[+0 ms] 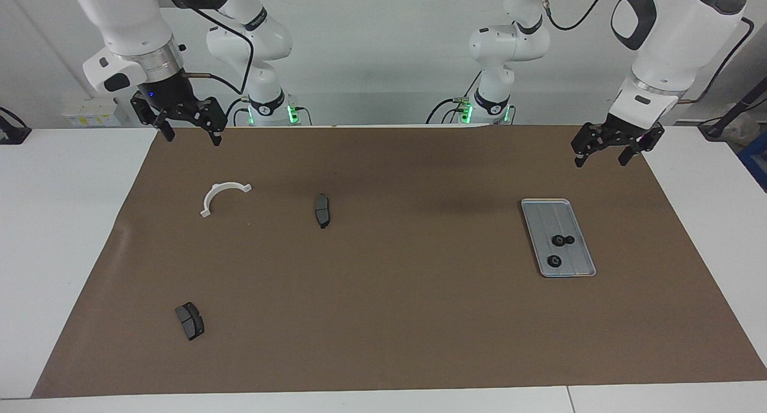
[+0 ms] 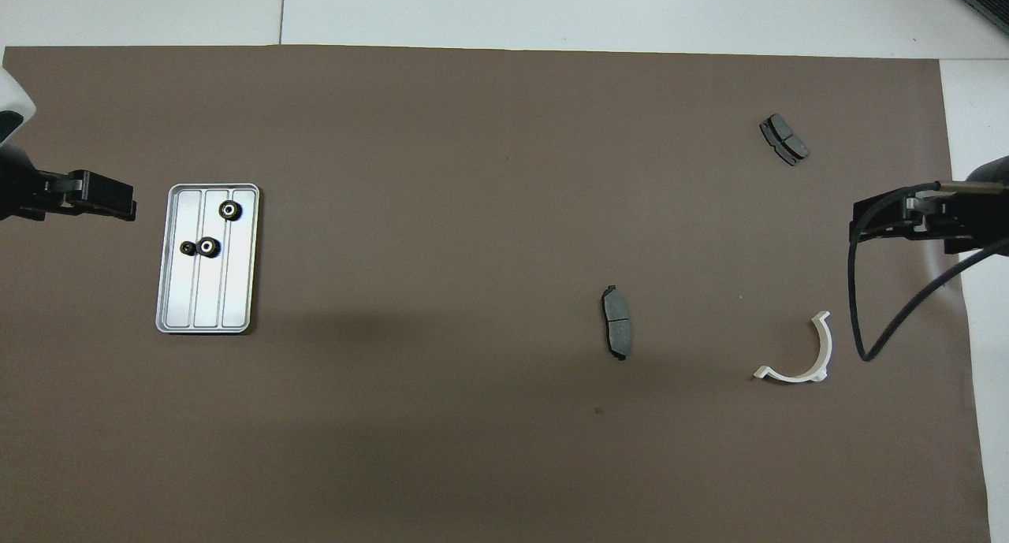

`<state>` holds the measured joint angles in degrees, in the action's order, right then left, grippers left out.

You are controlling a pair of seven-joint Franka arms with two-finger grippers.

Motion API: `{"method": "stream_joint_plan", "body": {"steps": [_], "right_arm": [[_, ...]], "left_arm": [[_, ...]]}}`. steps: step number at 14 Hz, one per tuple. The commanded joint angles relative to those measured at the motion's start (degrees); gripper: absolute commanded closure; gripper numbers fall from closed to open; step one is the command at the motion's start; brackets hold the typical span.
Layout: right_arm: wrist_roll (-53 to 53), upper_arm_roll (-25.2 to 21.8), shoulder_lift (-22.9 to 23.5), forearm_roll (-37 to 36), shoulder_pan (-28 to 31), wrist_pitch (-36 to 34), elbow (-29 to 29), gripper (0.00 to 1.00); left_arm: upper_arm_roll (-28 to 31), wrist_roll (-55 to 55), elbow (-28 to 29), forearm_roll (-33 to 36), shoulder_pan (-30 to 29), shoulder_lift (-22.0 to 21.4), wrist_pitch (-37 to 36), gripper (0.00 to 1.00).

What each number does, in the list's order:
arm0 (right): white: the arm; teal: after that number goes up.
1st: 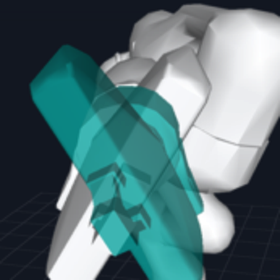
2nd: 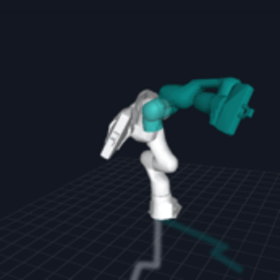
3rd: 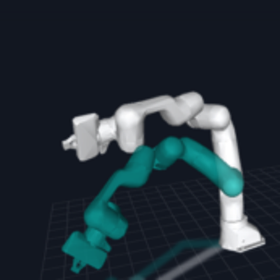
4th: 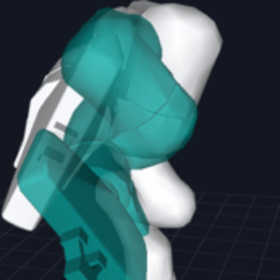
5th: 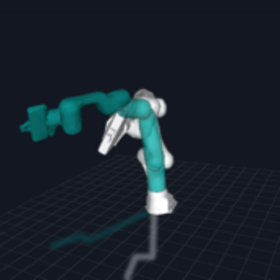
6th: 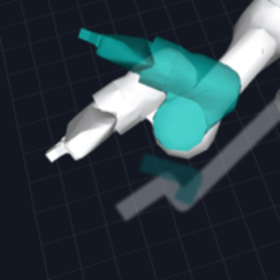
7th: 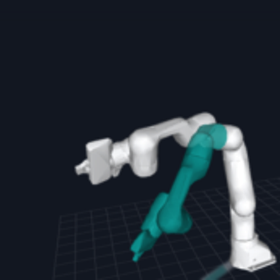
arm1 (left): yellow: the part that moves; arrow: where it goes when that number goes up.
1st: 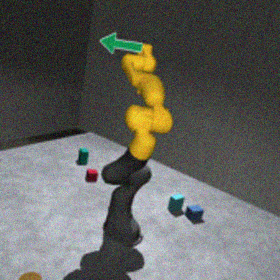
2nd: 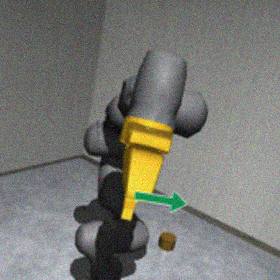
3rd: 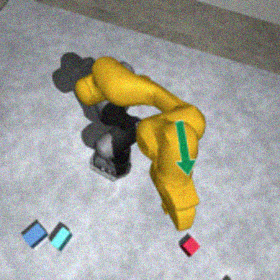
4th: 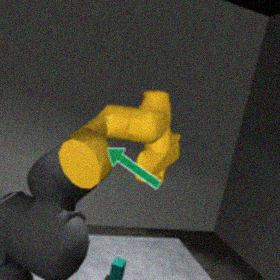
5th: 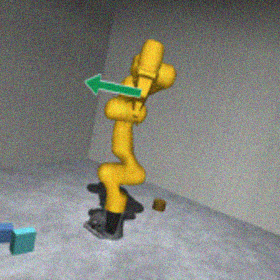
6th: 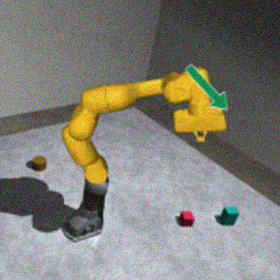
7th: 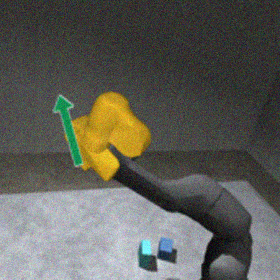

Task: Place bearing gear from tray to pile
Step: 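Reach the left gripper into the metal tray and grasp a black gear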

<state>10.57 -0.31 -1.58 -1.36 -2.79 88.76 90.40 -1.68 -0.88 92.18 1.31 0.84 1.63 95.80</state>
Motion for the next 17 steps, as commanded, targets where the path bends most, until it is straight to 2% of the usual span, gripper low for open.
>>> {"method": "stream_joint_plan", "body": {"steps": [1,5,7,9,11,13,17], "right_arm": [[-1.1,0.2,-1.2,0.3,0.6,0.6,1.5,0.0],[-1.1,0.2,-1.2,0.3,0.6,0.5,1.5,0.0],[-1.1,0.2,-1.2,0.3,0.6,0.6,1.5,0.0],[-1.1,0.2,-1.2,0.3,0.6,0.6,1.5,0.0],[-1.1,0.2,-1.2,0.3,0.6,0.5,1.5,0.0],[-1.1,0.2,-1.2,0.3,0.3,0.6,1.5,0.0],[-1.1,0.2,-1.2,0.3,0.4,0.5,1.5,0.0]], "left_arm": [[0.2,0.2,1.2,-0.4,-1.4,-1.3,0.0,0.0],[0.2,0.0,2.5,-0.4,-2.0,-1.1,0.4,0.0],[0.1,0.7,5.6,-0.4,-1.6,-0.2,2.3,0.0],[0.0,4.4,10.1,-0.4,0.2,0.9,7.7,0.0],[-0.1,5.9,12.8,-0.5,1.1,3.4,15.1,0.0],[-0.1,5.1,13.4,-0.6,0.4,5.5,18.2,0.0],[-0.1,6.0,13.3,-0.6,0.3,15.1,30.5,0.0]]}}
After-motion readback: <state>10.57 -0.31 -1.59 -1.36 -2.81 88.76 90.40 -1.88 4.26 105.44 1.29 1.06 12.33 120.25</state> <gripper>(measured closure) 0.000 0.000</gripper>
